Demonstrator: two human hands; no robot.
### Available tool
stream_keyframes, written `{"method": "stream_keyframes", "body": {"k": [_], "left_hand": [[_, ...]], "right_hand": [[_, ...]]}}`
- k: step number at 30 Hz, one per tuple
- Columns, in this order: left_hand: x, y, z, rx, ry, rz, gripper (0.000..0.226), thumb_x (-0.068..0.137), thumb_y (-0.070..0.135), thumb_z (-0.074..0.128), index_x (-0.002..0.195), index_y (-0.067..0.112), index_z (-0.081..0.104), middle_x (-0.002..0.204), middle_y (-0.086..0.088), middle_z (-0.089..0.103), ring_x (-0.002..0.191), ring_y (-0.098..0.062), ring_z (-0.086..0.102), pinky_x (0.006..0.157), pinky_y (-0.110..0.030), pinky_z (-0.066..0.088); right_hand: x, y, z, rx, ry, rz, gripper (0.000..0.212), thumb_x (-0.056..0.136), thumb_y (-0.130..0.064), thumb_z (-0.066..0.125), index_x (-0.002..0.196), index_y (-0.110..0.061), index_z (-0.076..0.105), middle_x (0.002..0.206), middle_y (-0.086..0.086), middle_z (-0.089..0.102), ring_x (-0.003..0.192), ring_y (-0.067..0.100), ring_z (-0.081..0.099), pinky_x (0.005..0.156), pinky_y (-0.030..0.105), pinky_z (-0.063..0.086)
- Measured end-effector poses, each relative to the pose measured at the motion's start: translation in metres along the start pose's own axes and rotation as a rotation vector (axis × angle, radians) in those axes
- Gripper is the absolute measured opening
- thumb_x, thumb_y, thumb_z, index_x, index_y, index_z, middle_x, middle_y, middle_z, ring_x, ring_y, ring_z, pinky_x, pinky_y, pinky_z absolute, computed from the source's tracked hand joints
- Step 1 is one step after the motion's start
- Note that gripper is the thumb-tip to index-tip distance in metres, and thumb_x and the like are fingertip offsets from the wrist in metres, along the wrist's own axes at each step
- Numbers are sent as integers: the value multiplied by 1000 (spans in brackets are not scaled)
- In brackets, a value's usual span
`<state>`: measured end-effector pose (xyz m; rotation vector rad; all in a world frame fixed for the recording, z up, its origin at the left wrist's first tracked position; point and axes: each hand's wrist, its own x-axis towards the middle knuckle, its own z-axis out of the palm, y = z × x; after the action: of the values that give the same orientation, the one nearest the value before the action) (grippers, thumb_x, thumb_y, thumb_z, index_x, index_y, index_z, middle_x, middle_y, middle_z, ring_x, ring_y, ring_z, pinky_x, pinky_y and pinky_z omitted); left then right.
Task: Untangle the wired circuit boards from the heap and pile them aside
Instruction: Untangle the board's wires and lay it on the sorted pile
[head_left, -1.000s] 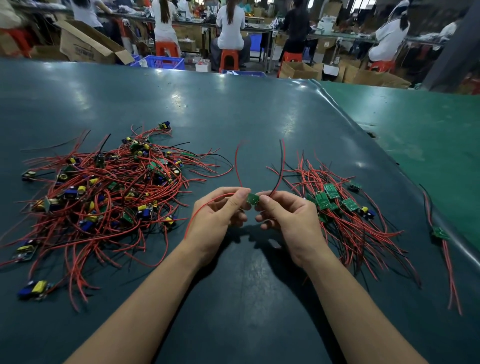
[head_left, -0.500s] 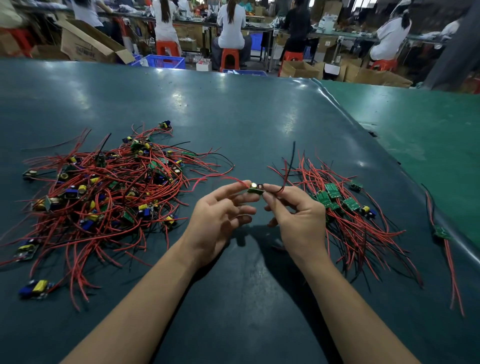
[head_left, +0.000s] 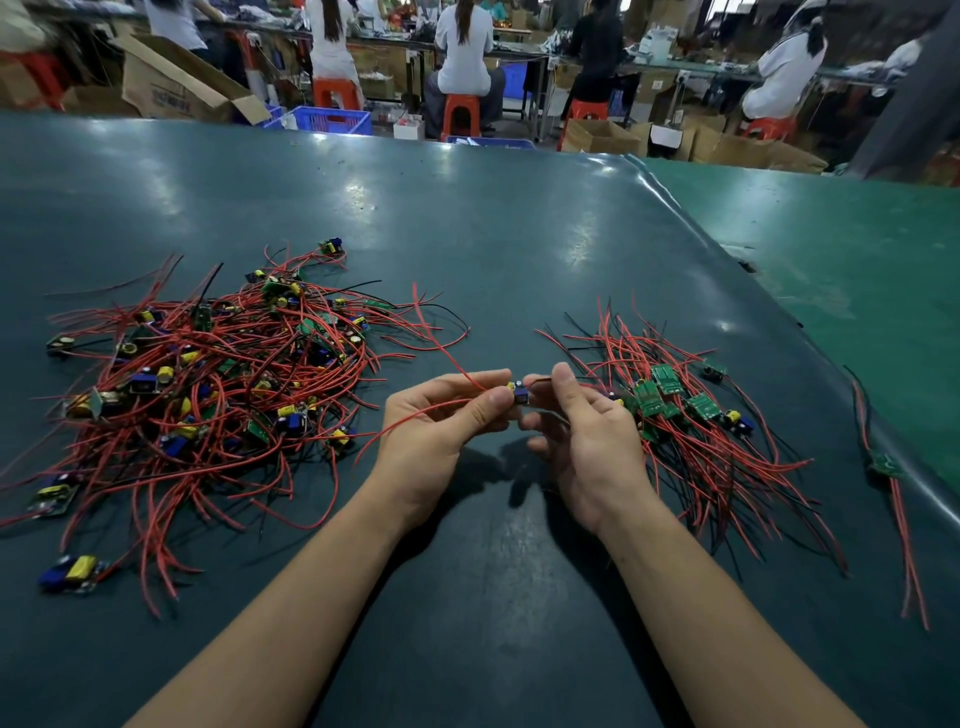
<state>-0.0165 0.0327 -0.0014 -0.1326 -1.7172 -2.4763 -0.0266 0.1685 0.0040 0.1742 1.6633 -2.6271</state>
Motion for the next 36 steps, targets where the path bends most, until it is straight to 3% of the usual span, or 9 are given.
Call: {"method": "stream_keyframes", "body": {"k": [4,10,15,19,22,26,31,36], "left_hand": [[0,-1,-1,120,0,3,26,76,1,76,99,10,70,81,0,76,73,-10,69,72,-18,54],[-2,1,1,229,-62,7,17,77,-3,76,86,12,74,76,0,76,69,-7,69,69,-17,53],[-3,2,0,194,-59,-62,14,76,-2,76,86,8,75,76,-7,75,68,-12,69,67,-18,54],[-1,0,0,209,-53,-86,11,76,1,77,86,5,76,74,-10,74,66,-15,67,68,-20,55],[-2,-1,0,241,-63,-82,10,76,3,78,86,5,76,73,-8,74,66,-14,67,67,-20,55],[1,0,-2,170,-4,-90,11,76,2,77,85,6,75,72,-7,74,64,-12,66,64,-19,53],[1,0,-2,174,-10,-108,11,76,2,78,85,6,75,72,-8,74,63,-13,67,63,-18,53],[2,1,-4,97,8,-126,11,69,10,80,80,10,77,74,-11,73,63,-16,67,64,-22,55]], "right_hand": [[0,3,-1,-129,41,-37,17,91,-17,68,76,-10,71,62,1,64,45,9,55,38,18,42],[1,3,-4,-256,58,-111,10,88,-12,70,79,-14,73,65,0,65,47,8,52,38,20,40],[1,4,-5,-322,28,-162,23,90,-7,65,79,-23,76,65,-2,65,52,13,54,42,24,43],[3,0,-8,-324,37,-193,27,89,2,59,98,-20,71,71,-2,68,52,11,56,40,23,43],[3,0,-8,-377,35,-224,35,90,8,50,102,-19,69,81,1,73,49,8,55,38,22,42],[6,-1,-10,-244,76,-172,18,96,-2,55,104,-12,67,83,2,75,50,7,55,38,19,40],[7,-3,-12,-170,58,-123,29,95,5,50,98,-17,70,79,4,73,45,7,49,39,18,37],[8,-11,-14,22,8,-67,20,96,-4,55,99,-15,71,85,10,75,44,10,51,40,18,39]]}}
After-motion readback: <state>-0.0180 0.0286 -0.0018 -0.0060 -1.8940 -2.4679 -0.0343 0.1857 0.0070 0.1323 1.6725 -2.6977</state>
